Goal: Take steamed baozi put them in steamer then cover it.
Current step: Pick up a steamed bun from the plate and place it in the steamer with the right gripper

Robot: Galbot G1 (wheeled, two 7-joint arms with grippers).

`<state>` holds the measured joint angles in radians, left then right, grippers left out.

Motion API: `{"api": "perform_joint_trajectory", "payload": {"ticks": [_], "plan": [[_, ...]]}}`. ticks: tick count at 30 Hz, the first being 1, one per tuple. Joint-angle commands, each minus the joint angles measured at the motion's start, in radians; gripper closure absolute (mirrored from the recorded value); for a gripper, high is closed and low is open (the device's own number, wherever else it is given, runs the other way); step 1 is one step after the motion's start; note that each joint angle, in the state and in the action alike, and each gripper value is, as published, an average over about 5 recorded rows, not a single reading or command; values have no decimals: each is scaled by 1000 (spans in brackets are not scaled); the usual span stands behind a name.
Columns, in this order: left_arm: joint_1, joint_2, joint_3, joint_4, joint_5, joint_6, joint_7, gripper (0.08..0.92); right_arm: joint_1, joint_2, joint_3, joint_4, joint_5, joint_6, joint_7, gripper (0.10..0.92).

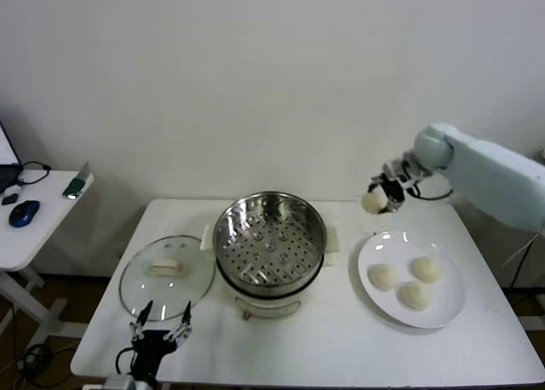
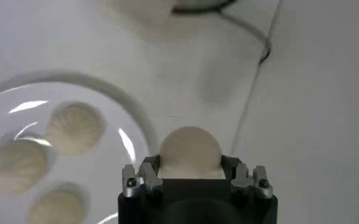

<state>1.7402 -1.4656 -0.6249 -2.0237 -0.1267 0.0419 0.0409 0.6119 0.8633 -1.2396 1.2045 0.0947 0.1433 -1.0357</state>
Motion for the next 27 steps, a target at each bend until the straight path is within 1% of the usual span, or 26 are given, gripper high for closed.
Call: {"api": "perform_joint_trajectory", "payload": {"ticks": [1, 5, 10, 13, 17, 27], "plan": [[0, -1, 0, 0, 3, 1, 0, 177, 299, 51, -179, 285, 67, 119, 28, 355], [-3, 0, 1, -4, 3, 1, 0, 177, 306, 126, -186, 368, -20, 197, 72, 355], [-2, 0, 0, -13, 1, 1, 1, 177, 254, 210, -203, 372, -162, 265, 134, 355], [0, 0, 0, -16, 0, 1, 1, 177, 199, 252, -204, 326, -253, 297, 161, 351], [1, -1, 1, -20, -1, 1, 1, 177, 94, 305, -180, 215, -360, 339, 189, 351], [-5, -1, 2, -13, -1, 2, 2, 177, -109, 363, -123, 14, -457, 372, 218, 353]]}}
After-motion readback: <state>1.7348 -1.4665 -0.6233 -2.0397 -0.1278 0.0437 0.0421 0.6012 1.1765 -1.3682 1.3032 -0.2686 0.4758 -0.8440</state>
